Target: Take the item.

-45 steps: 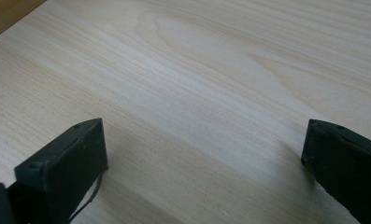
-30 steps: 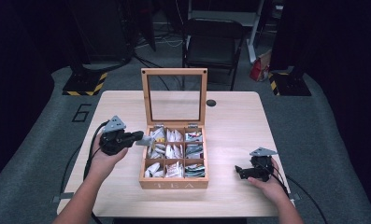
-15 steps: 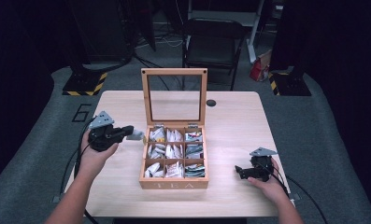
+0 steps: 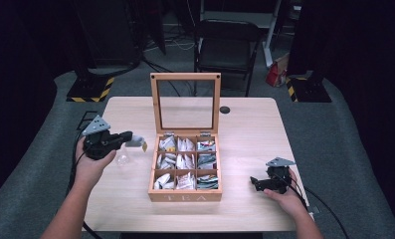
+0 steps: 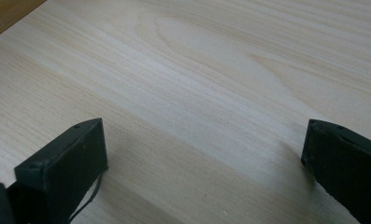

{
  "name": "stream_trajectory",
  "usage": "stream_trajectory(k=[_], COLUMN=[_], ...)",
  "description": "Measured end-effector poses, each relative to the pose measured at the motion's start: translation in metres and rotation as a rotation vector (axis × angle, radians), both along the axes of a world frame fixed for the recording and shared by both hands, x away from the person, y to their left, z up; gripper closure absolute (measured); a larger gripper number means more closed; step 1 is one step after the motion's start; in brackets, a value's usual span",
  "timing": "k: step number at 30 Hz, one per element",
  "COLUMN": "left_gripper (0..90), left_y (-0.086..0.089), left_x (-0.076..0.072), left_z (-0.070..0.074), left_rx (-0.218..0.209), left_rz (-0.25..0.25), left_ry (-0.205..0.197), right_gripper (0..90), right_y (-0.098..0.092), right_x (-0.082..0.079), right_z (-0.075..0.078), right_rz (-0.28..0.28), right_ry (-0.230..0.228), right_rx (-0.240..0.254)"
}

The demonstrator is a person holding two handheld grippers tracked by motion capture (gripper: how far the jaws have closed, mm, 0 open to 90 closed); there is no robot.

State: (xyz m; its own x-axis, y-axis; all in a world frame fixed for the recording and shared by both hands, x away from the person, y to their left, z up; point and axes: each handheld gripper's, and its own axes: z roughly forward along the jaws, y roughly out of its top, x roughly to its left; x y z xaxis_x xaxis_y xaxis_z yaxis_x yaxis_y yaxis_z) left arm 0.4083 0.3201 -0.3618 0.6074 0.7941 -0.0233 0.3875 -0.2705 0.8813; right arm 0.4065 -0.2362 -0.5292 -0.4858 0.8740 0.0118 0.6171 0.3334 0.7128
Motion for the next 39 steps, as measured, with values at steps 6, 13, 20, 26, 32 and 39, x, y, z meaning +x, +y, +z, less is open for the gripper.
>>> stream_trajectory(k=[6, 13, 20, 26, 32, 39], left_gripper=[88.0, 88.0, 88.0, 88.0, 88.0, 88.0], left_y=[0.011, 0.025, 0.038, 0.049, 0.057, 0.067], left_x=[-0.001, -0.002, -0.004, -0.005, -0.006, -0.005], left_z=[0.001, 0.002, 0.003, 0.003, 0.001, -0.003], left_rx=[-0.011, -0.022, -0.025, -0.029, -0.028, -0.028], left_rz=[0.026, 0.062, 0.095, 0.121, 0.144, 0.171], left_ry=[-0.002, -0.004, 0.002, 0.002, 0.004, 0.016], right_gripper=[0.0, 0.0, 0.0, 0.0, 0.0, 0.0], right_y=[0.0, 0.0, 0.0, 0.0, 0.0, 0.0], right_x=[0.0, 0.0, 0.0, 0.0, 0.0, 0.0], right_z=[0.0, 0.0, 0.0, 0.0, 0.0, 0.0], right_rz=[0.001, 0.001, 0.0, -0.002, -0.001, 0.0], right_ry=[0.0, 0.0, 0.0, 0.002, 0.001, 0.0], right_rx=[0.0, -0.001, 0.0, 0.001, 0.0, 0.0])
